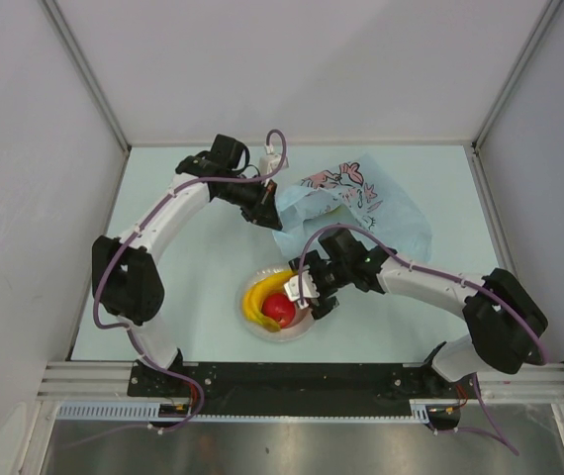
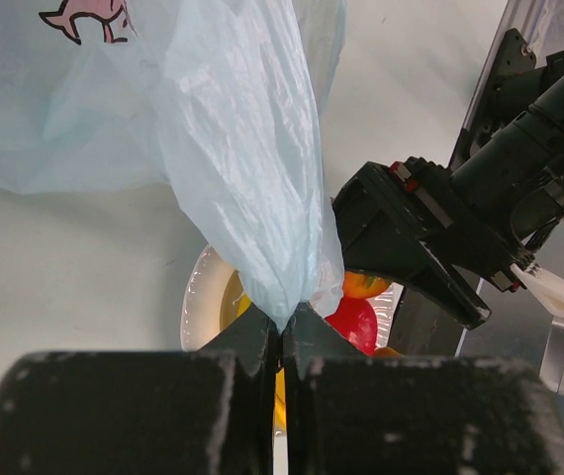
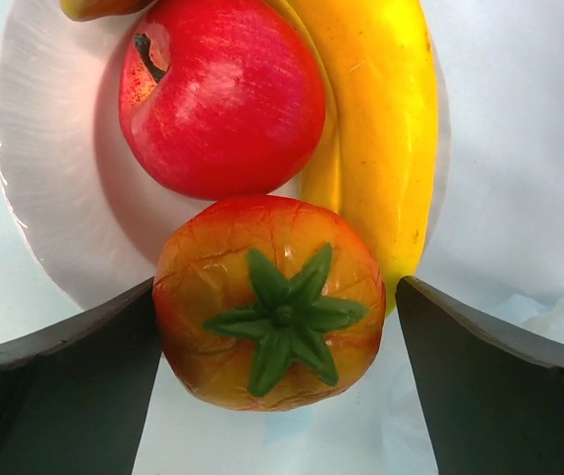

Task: Take the fake fruits out of the plastic bag
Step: Place the fake fruit on the plate, then adjust the fake fruit on the plate.

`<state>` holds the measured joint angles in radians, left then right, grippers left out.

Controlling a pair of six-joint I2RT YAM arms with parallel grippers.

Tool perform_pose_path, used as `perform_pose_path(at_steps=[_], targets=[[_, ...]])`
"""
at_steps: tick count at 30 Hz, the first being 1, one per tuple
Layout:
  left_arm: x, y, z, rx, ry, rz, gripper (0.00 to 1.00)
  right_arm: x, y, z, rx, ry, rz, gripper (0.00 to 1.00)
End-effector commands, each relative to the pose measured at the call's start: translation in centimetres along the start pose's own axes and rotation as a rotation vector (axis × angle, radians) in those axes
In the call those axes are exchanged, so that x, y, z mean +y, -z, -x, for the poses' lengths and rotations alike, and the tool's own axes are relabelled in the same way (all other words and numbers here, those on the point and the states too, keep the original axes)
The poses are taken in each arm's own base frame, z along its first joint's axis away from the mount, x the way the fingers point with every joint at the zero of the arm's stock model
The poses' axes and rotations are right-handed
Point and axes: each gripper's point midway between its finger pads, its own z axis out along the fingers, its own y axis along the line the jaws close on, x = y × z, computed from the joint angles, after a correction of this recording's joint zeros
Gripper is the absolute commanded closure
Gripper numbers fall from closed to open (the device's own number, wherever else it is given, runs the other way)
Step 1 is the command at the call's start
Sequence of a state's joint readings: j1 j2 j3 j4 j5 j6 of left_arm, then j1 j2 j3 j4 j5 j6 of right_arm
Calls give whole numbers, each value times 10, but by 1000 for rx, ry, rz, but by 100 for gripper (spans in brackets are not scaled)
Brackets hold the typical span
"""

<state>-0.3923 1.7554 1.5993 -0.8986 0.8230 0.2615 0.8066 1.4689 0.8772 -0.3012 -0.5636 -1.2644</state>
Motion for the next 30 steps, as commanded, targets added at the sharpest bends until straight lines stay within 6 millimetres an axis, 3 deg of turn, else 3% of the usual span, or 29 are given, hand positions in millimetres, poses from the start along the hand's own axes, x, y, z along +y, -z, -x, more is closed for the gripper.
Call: perform_pose_path(at_steps=[1,7,12,16,18,24,30], targets=[[-17,14,16,-57,-41,-25,100,-7,8,5,13,-24,-42,0],[-19,23,25,-75,-66,-12,100,-16,35,8,16,-49,-99,0],[-18,26,22,-77,-76,4,100,-5,49,16,-15,-96,-60,0],[-19,25,17,-74,-67,0,100,11,42,15,-25,-128,15,11],[-20,24,14,-70,-60,-4,100,12,34,16,-34,-139,31,24],[-19,23,11,-65,-48,-6,100,9,13,20,-50,-185,33,49],[-20,22,11,-66,-46,-13,100,7,-7,6,11,-212,17,57]])
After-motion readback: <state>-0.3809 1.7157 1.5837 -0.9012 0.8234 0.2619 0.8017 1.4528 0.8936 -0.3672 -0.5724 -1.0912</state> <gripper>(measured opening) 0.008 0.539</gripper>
